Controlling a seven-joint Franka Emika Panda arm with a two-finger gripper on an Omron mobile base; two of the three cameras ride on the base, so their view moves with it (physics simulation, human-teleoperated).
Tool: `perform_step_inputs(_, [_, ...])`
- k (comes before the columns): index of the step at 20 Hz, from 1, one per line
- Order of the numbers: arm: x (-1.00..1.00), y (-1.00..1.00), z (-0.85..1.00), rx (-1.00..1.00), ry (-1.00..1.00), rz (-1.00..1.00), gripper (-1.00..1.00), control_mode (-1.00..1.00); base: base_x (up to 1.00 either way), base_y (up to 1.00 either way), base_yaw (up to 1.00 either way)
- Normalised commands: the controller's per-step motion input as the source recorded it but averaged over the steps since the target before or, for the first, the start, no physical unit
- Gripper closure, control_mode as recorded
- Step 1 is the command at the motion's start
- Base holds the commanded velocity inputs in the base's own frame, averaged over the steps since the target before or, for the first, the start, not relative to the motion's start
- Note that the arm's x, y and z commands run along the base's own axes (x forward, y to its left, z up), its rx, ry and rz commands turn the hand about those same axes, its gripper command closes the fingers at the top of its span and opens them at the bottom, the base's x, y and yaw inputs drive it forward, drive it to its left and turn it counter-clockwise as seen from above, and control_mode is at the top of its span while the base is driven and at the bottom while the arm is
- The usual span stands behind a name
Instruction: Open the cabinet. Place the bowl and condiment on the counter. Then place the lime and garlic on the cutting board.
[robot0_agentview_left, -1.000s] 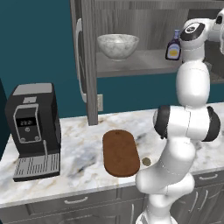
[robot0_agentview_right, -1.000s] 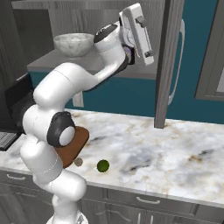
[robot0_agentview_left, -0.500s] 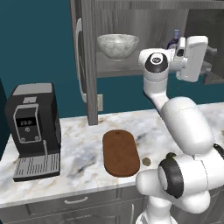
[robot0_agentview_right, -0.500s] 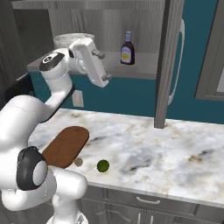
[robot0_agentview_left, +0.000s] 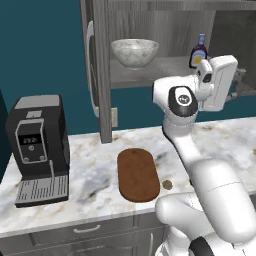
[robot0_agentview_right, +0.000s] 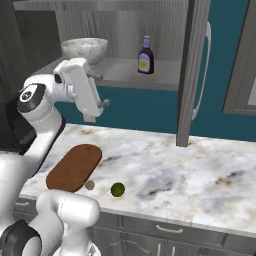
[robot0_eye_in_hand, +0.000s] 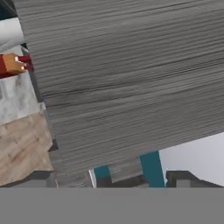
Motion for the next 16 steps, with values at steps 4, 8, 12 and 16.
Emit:
perform_step_inputs(4, [-0.05, -0.09, 0.00, 0.57, 0.04, 0.07, -1.00, -1.00, 0.00, 0.00, 0.00])
perform_step_inputs(8, [0.00, -0.02, 0.00, 0.64, -0.04, 0.07, -1.00, -1.00, 0.00, 0.00, 0.00])
perform_step_inputs(12, [0.00, 0.03, 0.00, 0.51, -0.23, 0.00, -1.00, -1.00, 0.00, 0.00, 0.00])
perform_step_inputs(16, [-0.01, 0.14, -0.13, 0.27, -0.46, 0.00, -1.00, -1.00, 0.00, 0.00, 0.00])
